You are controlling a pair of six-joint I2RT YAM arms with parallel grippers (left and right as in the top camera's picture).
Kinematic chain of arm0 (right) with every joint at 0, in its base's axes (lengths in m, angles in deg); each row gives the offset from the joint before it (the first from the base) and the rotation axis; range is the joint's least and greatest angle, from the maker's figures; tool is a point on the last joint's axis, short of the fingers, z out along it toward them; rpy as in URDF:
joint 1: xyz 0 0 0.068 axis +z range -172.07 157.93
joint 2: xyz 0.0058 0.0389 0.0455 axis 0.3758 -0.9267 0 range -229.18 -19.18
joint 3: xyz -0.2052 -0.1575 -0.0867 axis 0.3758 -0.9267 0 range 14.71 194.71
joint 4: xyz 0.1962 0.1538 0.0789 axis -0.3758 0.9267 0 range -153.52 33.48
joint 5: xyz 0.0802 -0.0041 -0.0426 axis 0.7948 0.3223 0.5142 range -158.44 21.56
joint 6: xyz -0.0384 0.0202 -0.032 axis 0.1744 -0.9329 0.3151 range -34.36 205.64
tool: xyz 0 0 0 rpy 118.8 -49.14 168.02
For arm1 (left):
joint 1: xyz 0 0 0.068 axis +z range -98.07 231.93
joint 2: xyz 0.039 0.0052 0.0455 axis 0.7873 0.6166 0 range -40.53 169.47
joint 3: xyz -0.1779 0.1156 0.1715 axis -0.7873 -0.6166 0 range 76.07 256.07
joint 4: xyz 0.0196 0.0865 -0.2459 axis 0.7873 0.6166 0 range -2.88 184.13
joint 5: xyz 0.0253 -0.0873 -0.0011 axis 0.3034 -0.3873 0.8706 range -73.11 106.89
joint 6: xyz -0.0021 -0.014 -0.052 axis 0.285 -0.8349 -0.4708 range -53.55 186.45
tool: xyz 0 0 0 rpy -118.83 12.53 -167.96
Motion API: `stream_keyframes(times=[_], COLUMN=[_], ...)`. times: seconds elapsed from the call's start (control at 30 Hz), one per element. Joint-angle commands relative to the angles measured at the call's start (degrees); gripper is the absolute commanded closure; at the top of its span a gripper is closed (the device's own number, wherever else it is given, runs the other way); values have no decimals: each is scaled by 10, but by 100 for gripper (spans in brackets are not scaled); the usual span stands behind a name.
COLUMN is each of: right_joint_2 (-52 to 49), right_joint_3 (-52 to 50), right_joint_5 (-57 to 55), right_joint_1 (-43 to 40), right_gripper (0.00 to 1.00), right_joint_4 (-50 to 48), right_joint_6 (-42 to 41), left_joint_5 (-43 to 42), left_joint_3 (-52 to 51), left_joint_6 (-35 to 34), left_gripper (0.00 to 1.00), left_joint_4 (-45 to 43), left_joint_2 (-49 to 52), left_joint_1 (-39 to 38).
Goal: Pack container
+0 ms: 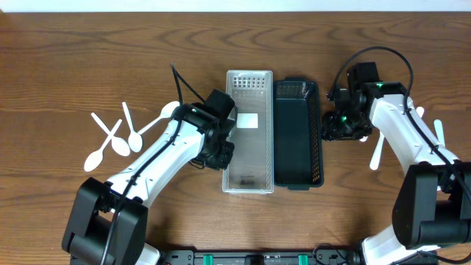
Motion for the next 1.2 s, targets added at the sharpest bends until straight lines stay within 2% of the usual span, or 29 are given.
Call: stream_keyframes(times=[0.0,0.03,0.17,0.23,0.33,0.37,0.4,0.5,0.6,0.73,0.9,1.17], right_joint_2=[-4,-4,0,6,23,28,37,54,60,54,27,-95], right_joint_3=[-2,-1,17,30,63,76,98,150,218,282,294,294], right_joint_5=[-2,-10,-61,-74,-84,-84,-84,-84,-85,-97,-107,-106], right_joint_1=[3,2,-7,-12,-22,-26,-33,-49,-75,-114,-150,-166], right_gripper=[51,49,47,41,36,28,1,1,1,1,1,1], right_joint_4=[-7,-8,0,5,17,23,31,45,66,72,50,55], right_joint_6=[6,6,-10,-11,-11,-11,-16,-28,-73,-132,-140,-141], left_joint_5=[48,58,91,102,125,127,127,130,156,171,171,144], left_joint_3=[-2,-2,-1,3,13,15,18,25,33,36,36,36], left_joint_6=[-3,-3,-3,-3,-3,-3,-3,-3,-3,-3,-3,8], left_gripper=[78,70,57,51,48,46,40,28,1,2,2,2], left_joint_4=[-5,-9,-33,-40,-40,-40,-41,-43,-43,-47,-42,-23], left_joint_2=[5,5,2,-1,-7,-11,-21,-51,-101,-188,-278,-301], left_joint_1=[6,9,22,30,42,46,53,69,90,128,190,262])
